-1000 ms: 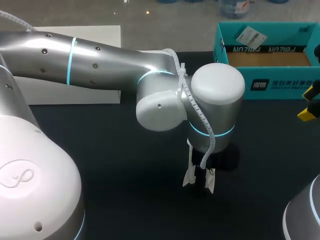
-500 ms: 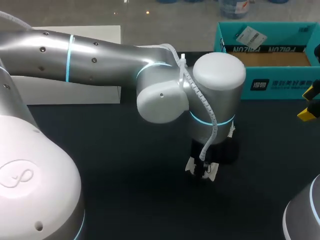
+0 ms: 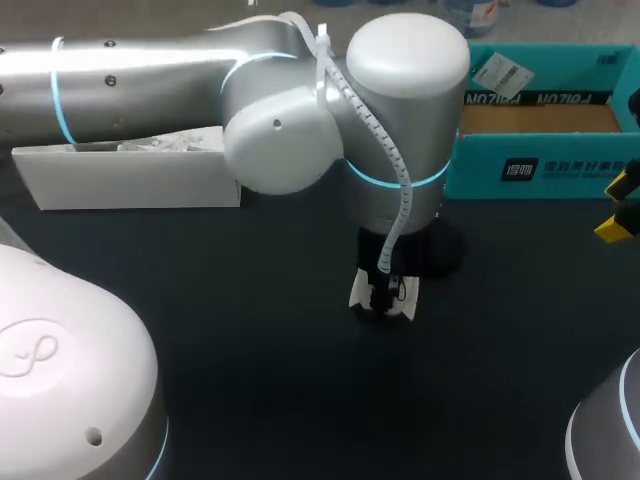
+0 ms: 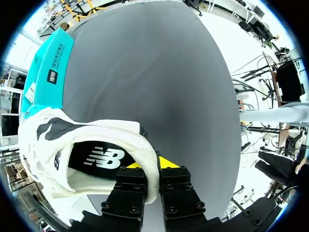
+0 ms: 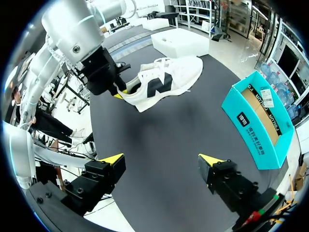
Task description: Take the shoe out of the shoebox, open the shoe tongue, remove and reinsert the insole, then place the shoe into the shoebox
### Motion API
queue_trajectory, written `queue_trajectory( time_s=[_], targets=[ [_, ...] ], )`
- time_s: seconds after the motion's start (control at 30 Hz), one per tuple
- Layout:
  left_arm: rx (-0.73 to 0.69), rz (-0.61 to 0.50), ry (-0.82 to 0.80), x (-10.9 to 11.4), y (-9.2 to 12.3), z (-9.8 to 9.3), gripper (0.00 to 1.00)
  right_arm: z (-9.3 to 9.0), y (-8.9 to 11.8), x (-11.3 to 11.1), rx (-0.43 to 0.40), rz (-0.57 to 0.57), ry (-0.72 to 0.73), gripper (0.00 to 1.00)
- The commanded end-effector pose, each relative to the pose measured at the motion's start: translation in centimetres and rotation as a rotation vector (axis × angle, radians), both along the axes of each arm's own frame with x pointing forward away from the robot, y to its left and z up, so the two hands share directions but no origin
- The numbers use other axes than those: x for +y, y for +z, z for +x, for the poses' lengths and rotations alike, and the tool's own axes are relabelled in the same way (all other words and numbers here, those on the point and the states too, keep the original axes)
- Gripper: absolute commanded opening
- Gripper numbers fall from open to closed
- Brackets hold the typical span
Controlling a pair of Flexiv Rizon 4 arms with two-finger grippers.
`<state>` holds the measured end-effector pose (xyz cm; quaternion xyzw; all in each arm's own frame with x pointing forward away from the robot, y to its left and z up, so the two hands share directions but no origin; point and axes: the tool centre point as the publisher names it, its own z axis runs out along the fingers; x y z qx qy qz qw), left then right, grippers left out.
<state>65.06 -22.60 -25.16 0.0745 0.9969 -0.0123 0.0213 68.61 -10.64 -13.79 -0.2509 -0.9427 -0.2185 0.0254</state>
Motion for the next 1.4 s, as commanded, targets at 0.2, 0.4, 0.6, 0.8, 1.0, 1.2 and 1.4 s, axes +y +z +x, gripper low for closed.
queue_trajectory(
  time_s=[0.2,0.4,0.6,0.8,1.0,1.2,1.4],
  targets=[
    [-0.033,-0.056,0.003,3.3,3.4,-0.6,0.00,0.1,-0.1,0.0,0.002,-0.002,0.000,1.00],
    [-0.033,-0.056,0.003,3.3,3.4,-0.6,0.00,0.1,-0.1,0.0,0.002,-0.002,0.000,1.00],
    [0.010,-0.046,0.029,4.5,3.7,2.1,0.00,0.1,-0.1,0.0,0.002,-0.002,0.000,1.00],
    [0.093,0.004,0.070,8.5,4.6,9.4,0.00,0.1,-0.1,0.0,0.002,-0.002,0.000,1.00],
    [0.132,0.014,0.105,12.8,5.7,15.0,0.00,0.1,-0.1,0.0,0.002,-0.002,0.000,1.00],
    [0.134,0.013,0.188,17.5,7.5,20.1,0.00,0.1,-0.1,0.0,0.002,-0.002,0.000,1.00],
    [0.180,0.017,0.246,22.0,8.2,24.5,0.00,0.1,-0.1,0.0,0.002,-0.002,0.000,1.00]
  ],
)
